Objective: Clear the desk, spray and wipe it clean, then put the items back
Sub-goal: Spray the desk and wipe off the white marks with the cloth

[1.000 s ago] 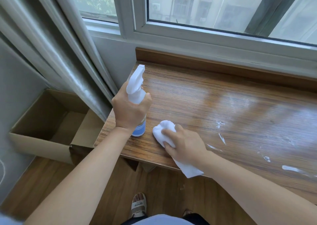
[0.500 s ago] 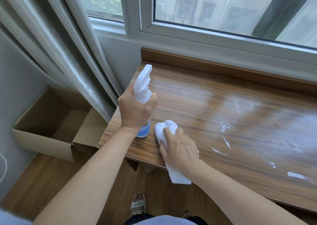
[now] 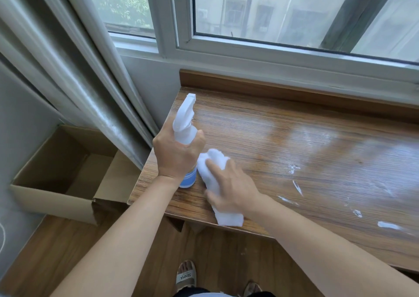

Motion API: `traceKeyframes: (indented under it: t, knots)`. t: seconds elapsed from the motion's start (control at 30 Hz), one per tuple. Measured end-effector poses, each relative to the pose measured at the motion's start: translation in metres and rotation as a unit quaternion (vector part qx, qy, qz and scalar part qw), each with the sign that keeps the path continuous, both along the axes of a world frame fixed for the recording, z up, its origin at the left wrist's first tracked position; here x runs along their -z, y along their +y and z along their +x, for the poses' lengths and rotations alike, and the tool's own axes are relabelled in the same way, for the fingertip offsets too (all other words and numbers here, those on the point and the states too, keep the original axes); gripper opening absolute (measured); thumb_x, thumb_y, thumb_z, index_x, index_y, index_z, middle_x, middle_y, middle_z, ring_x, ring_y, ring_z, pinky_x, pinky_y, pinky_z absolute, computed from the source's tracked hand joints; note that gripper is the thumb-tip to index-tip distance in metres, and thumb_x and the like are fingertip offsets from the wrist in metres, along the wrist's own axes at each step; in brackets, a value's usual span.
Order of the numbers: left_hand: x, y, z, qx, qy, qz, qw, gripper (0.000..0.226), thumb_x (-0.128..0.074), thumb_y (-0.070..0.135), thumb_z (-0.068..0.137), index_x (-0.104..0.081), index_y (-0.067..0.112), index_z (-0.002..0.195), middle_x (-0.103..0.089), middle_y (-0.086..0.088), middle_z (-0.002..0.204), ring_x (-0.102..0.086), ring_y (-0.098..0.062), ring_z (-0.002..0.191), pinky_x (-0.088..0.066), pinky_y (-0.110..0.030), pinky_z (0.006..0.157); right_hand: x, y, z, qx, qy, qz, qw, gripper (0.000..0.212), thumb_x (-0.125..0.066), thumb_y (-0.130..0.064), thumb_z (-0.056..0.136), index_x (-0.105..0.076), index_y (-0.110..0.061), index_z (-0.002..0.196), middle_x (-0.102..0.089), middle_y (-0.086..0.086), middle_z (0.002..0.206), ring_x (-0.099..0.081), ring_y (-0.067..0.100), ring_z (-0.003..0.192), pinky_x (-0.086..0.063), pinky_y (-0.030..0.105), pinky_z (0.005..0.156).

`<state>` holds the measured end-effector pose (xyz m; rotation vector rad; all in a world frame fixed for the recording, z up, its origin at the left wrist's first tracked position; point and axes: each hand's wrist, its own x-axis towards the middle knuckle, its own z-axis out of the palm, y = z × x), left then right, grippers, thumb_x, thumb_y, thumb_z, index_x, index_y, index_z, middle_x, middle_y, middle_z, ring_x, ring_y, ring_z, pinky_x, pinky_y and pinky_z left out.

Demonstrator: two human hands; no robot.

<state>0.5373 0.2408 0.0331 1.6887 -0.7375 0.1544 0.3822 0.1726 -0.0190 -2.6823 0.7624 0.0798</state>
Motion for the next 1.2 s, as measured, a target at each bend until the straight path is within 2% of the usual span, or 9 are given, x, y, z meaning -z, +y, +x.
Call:
traceKeyframes:
  t: [0.07, 0.13, 0.23, 0.37, 0.53, 0.73, 0.83, 1.03, 1.2]
  knots:
    - [0.002, 0.000, 0.001, 0.004, 0.000, -0.006, 1.000, 0.039, -0.073, 0.037, 0.076, -0.074, 0.012, 0.106, -0.074, 0.000, 0.086, -0.071, -0.026, 0.080, -0.059, -0.045, 0.078, 0.000, 0.008, -0.024, -0.037, 0.035, -0.030, 0.998, 0.078, -0.056, -0.062, 0.081, -0.023, -0.041, 0.147, -0.039, 0.008, 0.115, -0.050, 0.033, 0.092, -0.049, 0.040, 0.068]
    - [0.003, 0.000, 0.001, 0.005, -0.003, -0.007, 1.000, 0.039, -0.073, 0.037, 0.076, -0.073, 0.010, 0.104, -0.074, -0.001, 0.087, -0.071, -0.027, 0.080, -0.059, -0.046, 0.078, 0.005, 0.012, -0.030, -0.032, 0.036, -0.062, 0.997, 0.068, -0.051, -0.063, 0.085, -0.026, -0.042, 0.146, -0.040, 0.005, 0.109, -0.050, 0.030, 0.086, -0.049, 0.038, 0.062]
    - [0.004, 0.002, 0.000, -0.003, -0.006, -0.004, 1.000, 0.038, -0.072, 0.037, 0.076, -0.073, 0.009, 0.103, -0.074, -0.001, 0.087, -0.071, -0.026, 0.080, -0.059, -0.044, 0.077, 0.009, 0.007, -0.010, -0.010, 0.014, -0.078, 0.997, 0.049, -0.047, -0.056, 0.092, -0.035, -0.039, 0.137, -0.040, 0.003, 0.101, -0.048, 0.027, 0.076, -0.038, 0.034, 0.056]
    - [0.002, 0.006, 0.002, -0.001, -0.002, -0.005, 1.000, 0.040, -0.072, 0.036, 0.076, -0.074, 0.010, 0.106, -0.074, 0.001, 0.090, -0.071, -0.023, 0.084, -0.059, -0.042, 0.081, 0.011, -0.027, 0.033, 0.073, 0.009, -0.069, 0.995, 0.039, -0.049, -0.050, 0.094, -0.041, -0.033, 0.128, -0.042, 0.008, 0.105, -0.052, 0.034, 0.076, -0.042, 0.037, 0.061]
    - [-0.004, 0.004, -0.006, 0.003, -0.011, 0.002, 1.000, 0.040, -0.070, 0.038, 0.075, -0.075, 0.013, 0.105, -0.072, 0.007, 0.086, -0.070, -0.018, 0.080, -0.059, -0.038, 0.079, 0.004, -0.048, 0.037, 0.139, 0.023, -0.055, 0.989, 0.034, -0.049, -0.047, 0.096, -0.044, -0.028, 0.124, -0.041, 0.009, 0.103, -0.047, 0.031, 0.073, -0.037, 0.036, 0.061]
    - [-0.001, 0.003, -0.002, -0.004, -0.002, -0.005, 1.000, 0.039, -0.071, 0.036, 0.075, -0.075, 0.015, 0.107, -0.073, 0.003, 0.085, -0.070, -0.024, 0.079, -0.059, -0.042, 0.079, 0.008, 0.003, -0.026, 0.072, 0.007, -0.078, 0.994, 0.034, -0.051, -0.049, 0.088, -0.043, -0.030, 0.115, -0.040, 0.004, 0.097, -0.045, 0.028, 0.068, -0.036, 0.033, 0.055]
    - [0.000, 0.003, -0.001, -0.005, -0.009, -0.004, 1.000, 0.040, -0.071, 0.037, 0.076, -0.074, 0.014, 0.108, -0.073, 0.001, 0.085, -0.070, -0.025, 0.080, -0.059, -0.041, 0.079, 0.010, 0.017, -0.043, 0.028, 0.028, -0.098, 0.994, 0.036, -0.047, -0.050, 0.090, -0.042, -0.031, 0.120, -0.044, 0.004, 0.100, -0.046, 0.025, 0.070, -0.035, 0.032, 0.053]
    - [0.001, 0.002, -0.004, -0.008, 0.001, -0.005, 1.000, 0.037, -0.072, 0.034, 0.076, -0.074, 0.013, 0.105, -0.072, 0.001, 0.084, -0.070, -0.025, 0.079, -0.059, -0.044, 0.077, 0.011, -0.007, -0.005, 0.047, 0.013, -0.089, 0.995, 0.033, -0.049, -0.048, 0.093, -0.044, -0.030, 0.120, -0.045, 0.005, 0.099, -0.044, 0.028, 0.067, -0.034, 0.034, 0.056]
    - [-0.003, 0.005, -0.006, -0.009, 0.001, 0.001, 1.000, 0.043, -0.071, 0.036, 0.074, -0.074, 0.012, 0.109, -0.072, 0.003, 0.084, -0.068, -0.023, 0.079, -0.058, -0.038, 0.078, 0.011, -0.048, 0.042, 0.090, 0.009, -0.049, 0.995, 0.034, -0.049, -0.047, 0.093, -0.043, -0.029, 0.122, -0.049, 0.009, 0.115, -0.050, 0.031, 0.079, -0.037, 0.036, 0.063]
